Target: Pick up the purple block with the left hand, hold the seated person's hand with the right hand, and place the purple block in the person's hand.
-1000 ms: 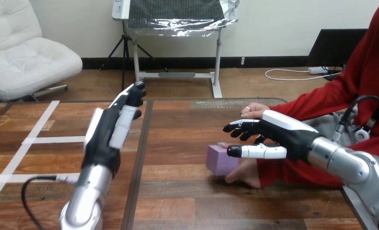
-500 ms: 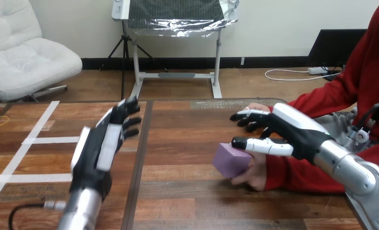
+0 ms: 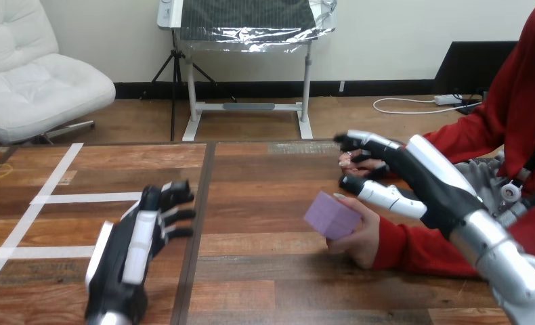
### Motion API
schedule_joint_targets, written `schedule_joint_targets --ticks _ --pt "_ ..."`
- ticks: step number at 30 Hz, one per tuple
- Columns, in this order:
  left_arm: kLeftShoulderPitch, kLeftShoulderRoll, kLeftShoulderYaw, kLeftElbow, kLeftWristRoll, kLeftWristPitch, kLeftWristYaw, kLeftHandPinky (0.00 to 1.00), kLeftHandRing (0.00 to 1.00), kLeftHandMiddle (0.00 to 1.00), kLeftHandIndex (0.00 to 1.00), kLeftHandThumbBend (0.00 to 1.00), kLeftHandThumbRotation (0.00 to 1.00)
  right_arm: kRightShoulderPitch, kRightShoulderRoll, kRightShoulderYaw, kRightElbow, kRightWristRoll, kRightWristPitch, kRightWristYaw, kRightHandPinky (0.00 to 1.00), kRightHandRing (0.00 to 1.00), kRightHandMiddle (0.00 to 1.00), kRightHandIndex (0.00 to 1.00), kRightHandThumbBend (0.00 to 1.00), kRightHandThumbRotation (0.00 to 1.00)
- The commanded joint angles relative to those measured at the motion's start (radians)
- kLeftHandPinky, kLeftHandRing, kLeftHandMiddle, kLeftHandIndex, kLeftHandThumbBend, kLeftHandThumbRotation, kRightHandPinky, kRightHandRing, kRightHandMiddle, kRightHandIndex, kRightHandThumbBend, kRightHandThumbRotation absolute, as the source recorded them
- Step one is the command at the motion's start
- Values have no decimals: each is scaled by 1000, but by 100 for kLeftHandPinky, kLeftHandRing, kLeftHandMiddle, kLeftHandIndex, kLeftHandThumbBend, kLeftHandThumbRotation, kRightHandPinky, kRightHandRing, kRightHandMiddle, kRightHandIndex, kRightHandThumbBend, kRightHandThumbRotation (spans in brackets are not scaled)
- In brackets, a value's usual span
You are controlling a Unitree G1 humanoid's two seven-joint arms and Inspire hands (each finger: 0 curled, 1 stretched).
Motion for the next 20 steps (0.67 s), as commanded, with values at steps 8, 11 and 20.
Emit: schedule_joint_targets --ticks 8,11,20 --pt "58 -20 22 -261 -48 -95 -5 59 70 72 67 61 100 106 144 -21 -318 316 -77 47 87 93 93 91 95 100" --pt "71 -19 18 -275 -45 -114 -9 59 69 71 67 63 100 128 180 -5 -324 351 -104 53 89 93 92 91 94 100" --pt "103 -28 3 -332 -38 -128 5 57 69 70 65 65 100 181 248 21 -311 418 -133 105 89 89 89 92 89 100"
